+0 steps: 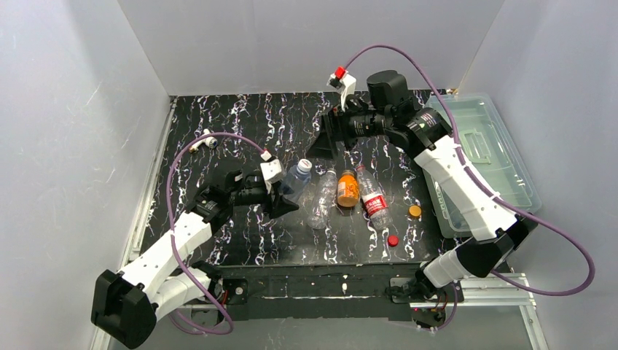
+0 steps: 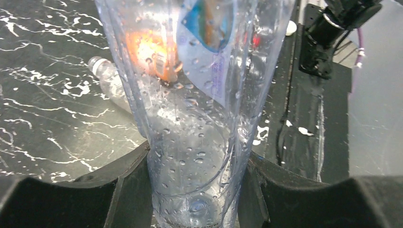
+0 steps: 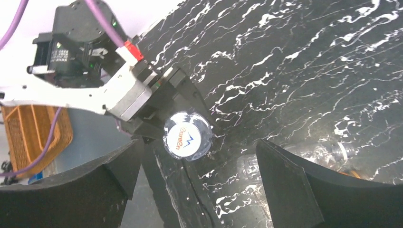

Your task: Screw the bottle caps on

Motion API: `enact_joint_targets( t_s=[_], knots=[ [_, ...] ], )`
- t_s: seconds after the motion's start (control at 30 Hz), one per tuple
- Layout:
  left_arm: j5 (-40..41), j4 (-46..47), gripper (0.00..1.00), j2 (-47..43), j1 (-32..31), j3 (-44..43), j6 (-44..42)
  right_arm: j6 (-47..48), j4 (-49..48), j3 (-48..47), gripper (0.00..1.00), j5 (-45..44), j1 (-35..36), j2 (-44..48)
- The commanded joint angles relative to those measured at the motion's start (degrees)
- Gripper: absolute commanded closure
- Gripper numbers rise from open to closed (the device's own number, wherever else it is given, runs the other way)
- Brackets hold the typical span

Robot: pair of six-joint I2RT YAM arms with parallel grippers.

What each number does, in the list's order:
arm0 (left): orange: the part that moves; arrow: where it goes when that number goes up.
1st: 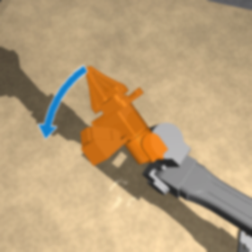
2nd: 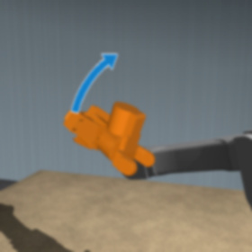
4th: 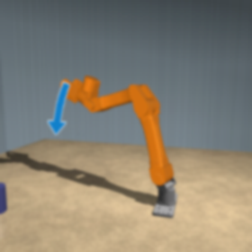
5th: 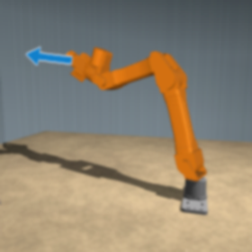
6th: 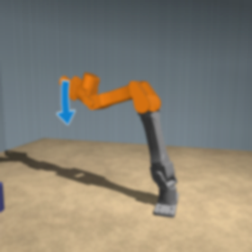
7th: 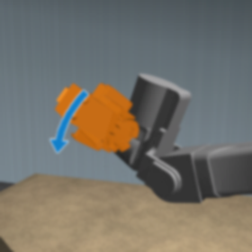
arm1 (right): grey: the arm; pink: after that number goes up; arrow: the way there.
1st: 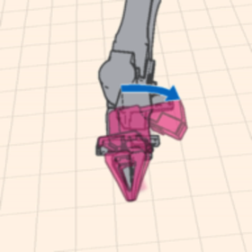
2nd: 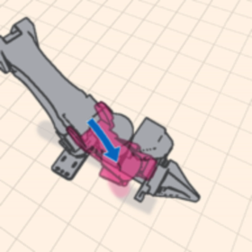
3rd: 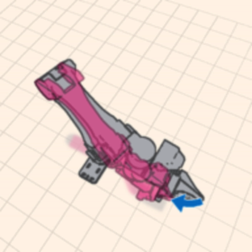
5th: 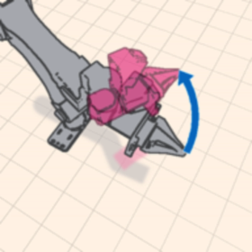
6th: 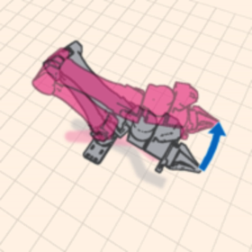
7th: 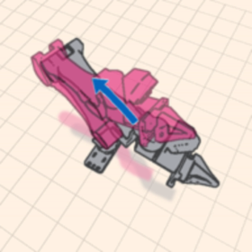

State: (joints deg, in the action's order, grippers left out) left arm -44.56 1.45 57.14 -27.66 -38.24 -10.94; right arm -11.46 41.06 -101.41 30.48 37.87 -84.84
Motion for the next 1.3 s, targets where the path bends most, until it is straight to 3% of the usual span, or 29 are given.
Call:
enact_joint_targets(
  t_s=[0.0,0.17,0.4,0.7,1.03,1.27],
  knots=[
    [-5.44,-4.29,1.00,-1.49,-0.31,0.08,-0.79,5.44,3.12,-0.99,0.04,6.34,1.11,1.26],
    [-6.28,-4.50,1.00,-1.75,-0.40,-0.28,-0.66,8.47,6.48,-1.30,0.13,2.36,4.57,0.62],
    [-6.55,-4.57,1.00,-1.50,-0.73,-0.27,-0.48,10.34,8.57,-2.39,0.17,0.04,6.43,-1.25],
    [-6.51,-4.75,1.00,-1.60,-1.00,-0.57,-0.47,10.27,8.43,-3.97,0.21,0.86,6.69,-3.43],
    [-5.69,-5.05,1.00,-1.75,-1.12,-0.71,-0.54,9.27,8.55,-4.86,0.34,3.25,6.66,-5.51],
    [-5.25,-5.06,1.00,-1.95,-1.12,-0.92,-0.59,8.92,8.92,-4.37,0.36,3.15,6.69,-6.04]
  ],
)
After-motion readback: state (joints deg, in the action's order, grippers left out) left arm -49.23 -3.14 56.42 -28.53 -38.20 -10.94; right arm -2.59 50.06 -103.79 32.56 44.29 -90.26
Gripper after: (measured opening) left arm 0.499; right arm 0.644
